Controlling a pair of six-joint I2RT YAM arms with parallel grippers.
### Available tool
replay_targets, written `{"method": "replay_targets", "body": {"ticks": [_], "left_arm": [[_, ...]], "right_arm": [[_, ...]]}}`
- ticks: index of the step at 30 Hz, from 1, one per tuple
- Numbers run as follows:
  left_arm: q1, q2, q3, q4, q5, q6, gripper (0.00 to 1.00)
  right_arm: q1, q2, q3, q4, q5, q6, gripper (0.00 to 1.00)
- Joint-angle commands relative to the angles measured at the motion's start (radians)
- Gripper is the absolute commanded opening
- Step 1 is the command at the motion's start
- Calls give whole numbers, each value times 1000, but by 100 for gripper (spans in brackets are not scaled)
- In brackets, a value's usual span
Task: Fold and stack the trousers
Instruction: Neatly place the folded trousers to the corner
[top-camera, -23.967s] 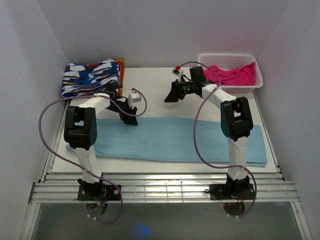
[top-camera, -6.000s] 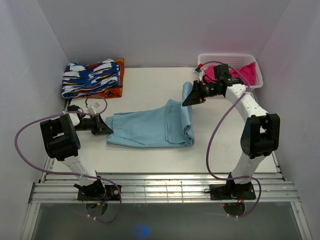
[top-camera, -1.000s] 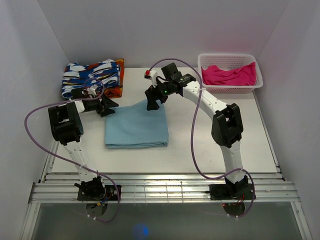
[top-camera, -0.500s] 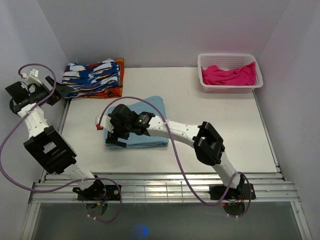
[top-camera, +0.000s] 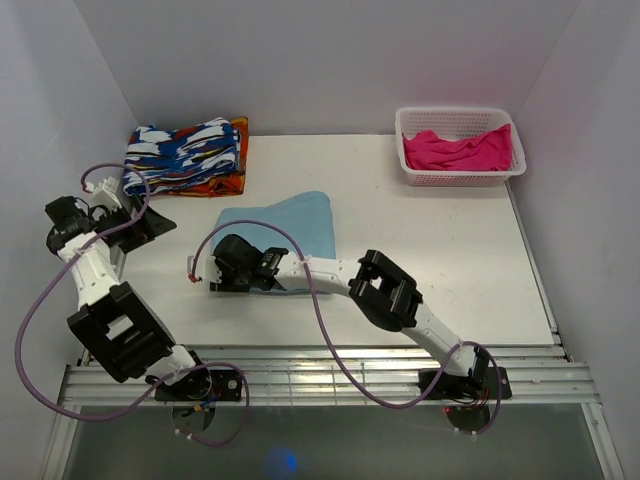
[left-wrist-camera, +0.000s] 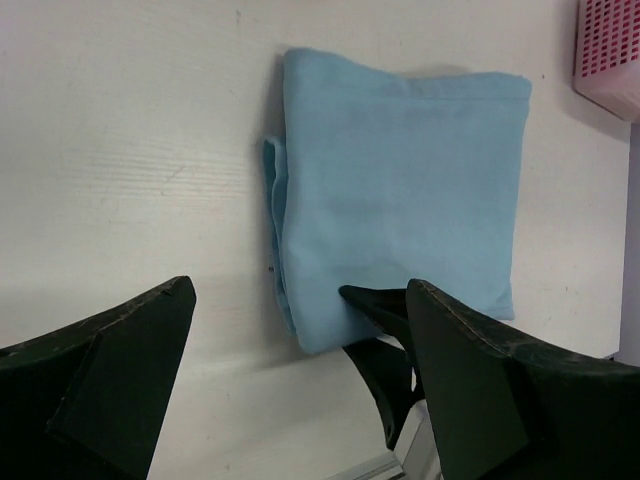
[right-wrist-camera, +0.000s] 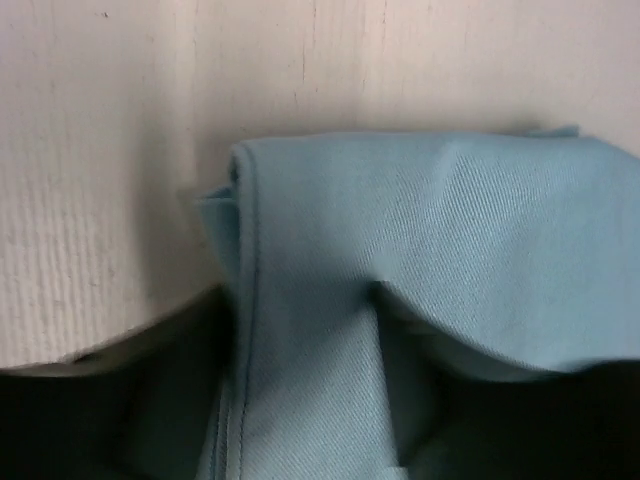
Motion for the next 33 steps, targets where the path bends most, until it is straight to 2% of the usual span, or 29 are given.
{"method": "replay_targets", "body": {"ticks": [1, 2, 3, 5, 6, 8, 9, 12, 18, 26, 29, 33], "left_arm": [[2, -24, -35, -66, 0, 84, 98], [4, -9, -53, -104, 20, 81, 98], [4, 10, -66, -131, 53, 90, 98], [5, 51, -121, -152, 144, 84, 94], [5, 62, -142, -149, 176, 77, 93], [5, 71, -185, -100, 259, 11, 95], [2, 71, -223, -74, 282, -18, 98], [-5, 56, -299, 74, 316, -180, 98], [-102, 70, -365, 242, 238, -319, 98], [-142, 104, -454, 629, 251, -725, 98], [-150, 114, -449, 660, 239, -758, 98], [-150, 127, -425, 613, 199, -716, 98]], "right_arm": [[-23, 14, 4, 58, 43, -16, 40], [-29, 6, 9, 63, 33, -5, 27], [-39, -7, 16, 63, -5, 9, 8], [-70, -30, 33, 66, -53, 58, 8], [-84, -55, 35, 67, -126, 73, 8], [-124, -84, 29, 81, -183, 138, 8], [-139, -113, 20, 93, -269, 156, 8], [-173, -152, -14, 121, -341, 204, 8], [-191, -182, -74, 167, -395, 230, 8], [-194, -185, -86, 196, -414, 256, 8], [-194, -175, -89, 193, -406, 253, 8], [-175, -132, -86, 184, -282, 184, 8]]}}
